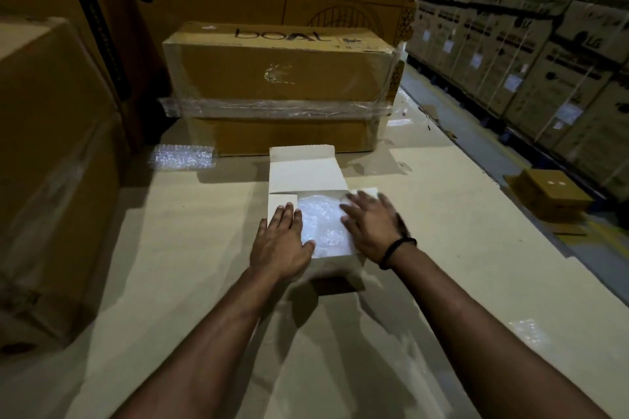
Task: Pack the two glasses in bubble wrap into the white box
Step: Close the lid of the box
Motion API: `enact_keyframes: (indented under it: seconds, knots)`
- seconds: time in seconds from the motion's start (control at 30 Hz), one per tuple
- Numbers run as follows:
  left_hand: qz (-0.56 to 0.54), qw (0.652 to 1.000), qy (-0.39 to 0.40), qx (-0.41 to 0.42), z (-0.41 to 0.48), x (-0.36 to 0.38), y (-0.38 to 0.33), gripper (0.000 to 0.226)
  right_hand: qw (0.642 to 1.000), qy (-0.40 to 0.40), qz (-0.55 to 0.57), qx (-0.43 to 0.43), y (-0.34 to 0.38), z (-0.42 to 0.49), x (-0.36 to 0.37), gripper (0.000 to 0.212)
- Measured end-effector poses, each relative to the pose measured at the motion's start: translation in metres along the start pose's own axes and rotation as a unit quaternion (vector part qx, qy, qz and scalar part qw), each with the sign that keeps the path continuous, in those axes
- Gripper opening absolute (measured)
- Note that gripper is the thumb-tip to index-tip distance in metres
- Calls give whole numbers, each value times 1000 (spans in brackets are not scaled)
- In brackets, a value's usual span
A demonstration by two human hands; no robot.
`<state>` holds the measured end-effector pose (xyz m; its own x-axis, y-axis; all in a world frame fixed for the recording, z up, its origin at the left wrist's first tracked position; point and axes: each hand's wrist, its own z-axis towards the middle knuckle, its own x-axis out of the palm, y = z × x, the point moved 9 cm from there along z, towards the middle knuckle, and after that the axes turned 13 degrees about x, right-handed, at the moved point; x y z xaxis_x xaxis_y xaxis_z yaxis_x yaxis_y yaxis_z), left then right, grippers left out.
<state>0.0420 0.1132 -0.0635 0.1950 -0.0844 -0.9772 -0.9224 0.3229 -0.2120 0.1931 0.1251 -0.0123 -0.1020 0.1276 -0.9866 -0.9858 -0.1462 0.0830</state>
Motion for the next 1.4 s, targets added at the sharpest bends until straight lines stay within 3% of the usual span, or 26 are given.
enact_keyframes:
  seconds: [0.07, 0.1, 0.17, 0.2, 0.23, 0.3, 0.4, 0.47, 0.57, 0.63, 0.77, 1.0, 1.13, 1.23, 1.3, 1.4]
  knots:
    - [-3, 1000, 3, 2, -1, 0, 0, 72, 978, -86, 139, 131, -47, -1, -14, 49]
    - [-9, 1000, 3, 1, -1, 1, 0, 71, 946, -64, 229, 218, -72, -2, -10, 48]
    - [-28, 1000, 2, -5, -2, 1, 1, 71, 836, 64, 410, 360, -96, -11, 19, 47]
    - [-33, 999, 0, -7, -2, 1, 1, 72, 774, 137, 475, 396, -94, -18, 33, 32]
    - [-33, 999, 0, -7, -2, 2, 1, 73, 736, 178, 506, 414, -88, -23, 37, 18]
    - [-19, 1000, 3, -4, -2, 2, 0, 74, 757, 153, 495, 398, -83, -17, 30, 13]
    - [-22, 1000, 3, -2, -2, 1, 1, 69, 870, 55, 399, 285, -57, 1, 0, 15]
    - [-28, 1000, 2, 1, -2, 2, 0, 65, 914, 55, 328, 232, -35, 6, 2, 9]
    - [-50, 999, -10, 11, 0, 0, 1, 59, 963, 98, 225, 113, 8, 6, 23, 35]
    - [-72, 997, -17, 28, 3, -3, 6, 55, 980, 133, 124, 77, 21, 0, 45, 52]
    - [-54, 996, -20, 64, 2, -4, 12, 53, 986, 152, -2, 72, 21, -13, 58, 58]
    - [-19, 998, -28, 50, -3, -4, 9, 55, 989, 141, -40, -2, 26, 26, 45, 58]
    - [-27, 998, -15, 49, -2, -3, 10, 55, 981, 172, -85, 2, 26, 31, 69, 61]
    - [-76, 997, -20, 16, 1, -7, 26, 57, 985, 165, -43, -4, 24, 32, 67, 61]
    - [-104, 994, -29, -12, 2, -7, 39, 59, 993, 108, 43, 4, 22, 39, 50, 59]
    - [-133, 990, -34, -4, 2, -2, 39, 59, 979, 49, 161, 118, 1, 67, 33, 59]
